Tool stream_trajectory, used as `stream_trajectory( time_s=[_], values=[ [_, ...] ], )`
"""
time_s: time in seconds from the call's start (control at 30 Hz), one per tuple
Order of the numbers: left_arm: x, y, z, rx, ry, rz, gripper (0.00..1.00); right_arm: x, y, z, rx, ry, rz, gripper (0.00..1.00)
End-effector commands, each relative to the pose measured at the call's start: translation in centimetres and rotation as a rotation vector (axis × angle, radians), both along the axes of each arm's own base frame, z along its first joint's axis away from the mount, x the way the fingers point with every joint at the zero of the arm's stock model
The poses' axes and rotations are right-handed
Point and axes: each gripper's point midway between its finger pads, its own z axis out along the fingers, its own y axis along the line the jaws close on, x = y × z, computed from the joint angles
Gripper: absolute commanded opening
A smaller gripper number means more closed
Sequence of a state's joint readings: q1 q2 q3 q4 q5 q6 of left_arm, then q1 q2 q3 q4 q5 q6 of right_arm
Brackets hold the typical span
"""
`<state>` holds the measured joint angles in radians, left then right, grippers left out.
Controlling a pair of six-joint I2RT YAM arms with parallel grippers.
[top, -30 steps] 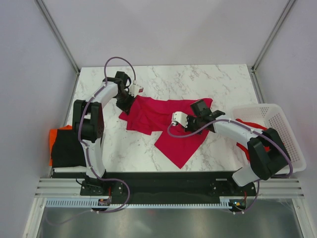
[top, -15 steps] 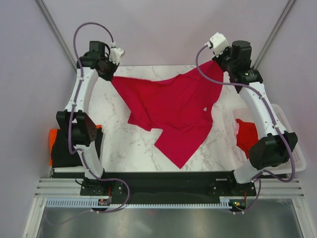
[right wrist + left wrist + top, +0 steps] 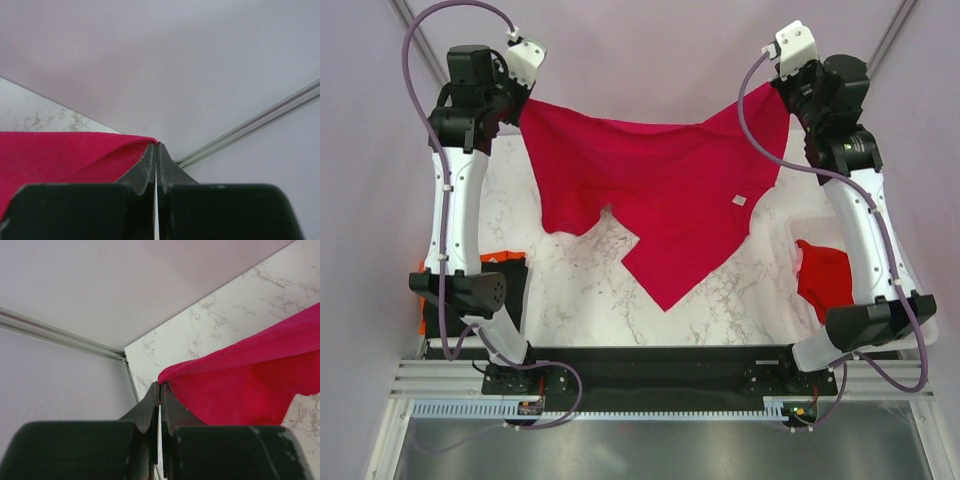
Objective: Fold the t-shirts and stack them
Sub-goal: Flatten the tshirt out
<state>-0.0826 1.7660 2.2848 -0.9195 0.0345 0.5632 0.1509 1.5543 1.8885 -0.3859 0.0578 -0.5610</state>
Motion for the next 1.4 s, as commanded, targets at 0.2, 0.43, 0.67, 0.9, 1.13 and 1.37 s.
stream_trajectory(
  time_s=[0.2,0.43,0.67,0.9,1.13,1.37],
  values=[
    [-6.4,1.4,9.8,0.036,-0.261,0.020,0.02,-10.8,-1.8,12.5,0.079,-0.297,-0.008,0.00],
    [-11.7,1.9,13.7,0.043,-0.374,0.019,0.02,-18.4,-2.0,17.2,0.070,-0.411,0.049,0.00],
    [-18.1,1.8,17.1,0.037,-0.501,-0.010,0.02,-27.0,-2.4,20.4,0.085,-0.515,0.096,0.00],
    [-22.1,2.5,21.0,0.069,-0.655,0.002,0.02,-32.2,-4.8,24.4,0.057,-0.673,0.003,0.00],
    [-18.0,2.8,20.5,0.147,-0.640,0.019,0.02,-27.5,-4.9,25.9,-0.072,-0.686,-0.055,0.00],
    [-8.6,1.8,11.1,0.181,-0.394,-0.030,0.02,-15.3,-3.0,17.7,-0.159,-0.483,-0.034,0.00]
  ],
)
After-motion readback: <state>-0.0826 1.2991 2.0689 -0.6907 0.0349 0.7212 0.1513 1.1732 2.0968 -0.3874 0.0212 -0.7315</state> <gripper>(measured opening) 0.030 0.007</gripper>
